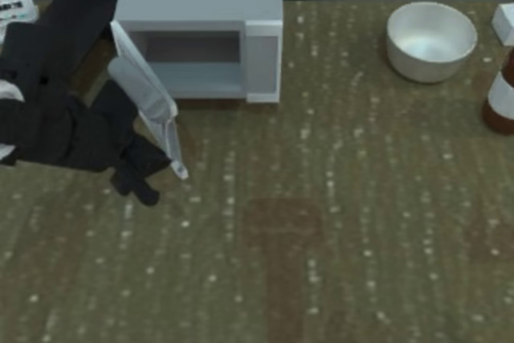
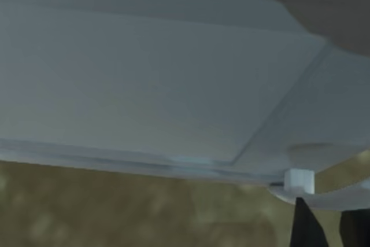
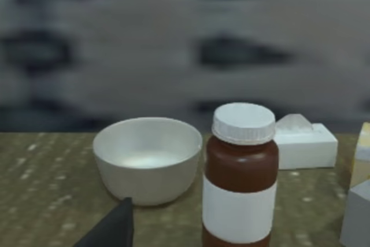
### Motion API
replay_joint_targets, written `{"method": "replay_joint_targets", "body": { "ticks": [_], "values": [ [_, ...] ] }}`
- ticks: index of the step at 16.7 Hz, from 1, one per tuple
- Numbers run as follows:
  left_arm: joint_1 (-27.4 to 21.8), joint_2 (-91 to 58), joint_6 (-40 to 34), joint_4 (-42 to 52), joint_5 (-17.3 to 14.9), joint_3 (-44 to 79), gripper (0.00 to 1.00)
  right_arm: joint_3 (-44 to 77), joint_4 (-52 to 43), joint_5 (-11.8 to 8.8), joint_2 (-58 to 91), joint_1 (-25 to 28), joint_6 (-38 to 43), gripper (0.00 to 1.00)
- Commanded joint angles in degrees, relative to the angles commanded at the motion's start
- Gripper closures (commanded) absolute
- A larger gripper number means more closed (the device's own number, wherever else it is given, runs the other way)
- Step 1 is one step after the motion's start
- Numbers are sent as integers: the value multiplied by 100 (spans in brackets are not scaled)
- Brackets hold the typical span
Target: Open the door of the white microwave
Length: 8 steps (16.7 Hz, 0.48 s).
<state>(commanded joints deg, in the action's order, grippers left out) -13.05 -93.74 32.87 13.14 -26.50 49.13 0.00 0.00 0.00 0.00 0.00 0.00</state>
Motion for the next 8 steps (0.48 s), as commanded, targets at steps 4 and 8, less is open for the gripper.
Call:
{"method": "replay_joint_targets", "body": {
  "ticks": [4, 8],
  "values": [
    [29, -15, 106, 78, -79, -10, 100, 0, 0, 0, 0, 0, 0, 0],
    [146, -14, 368, 193, -206, 56, 100, 0, 0, 0, 0, 0, 0, 0]
  ]
}}
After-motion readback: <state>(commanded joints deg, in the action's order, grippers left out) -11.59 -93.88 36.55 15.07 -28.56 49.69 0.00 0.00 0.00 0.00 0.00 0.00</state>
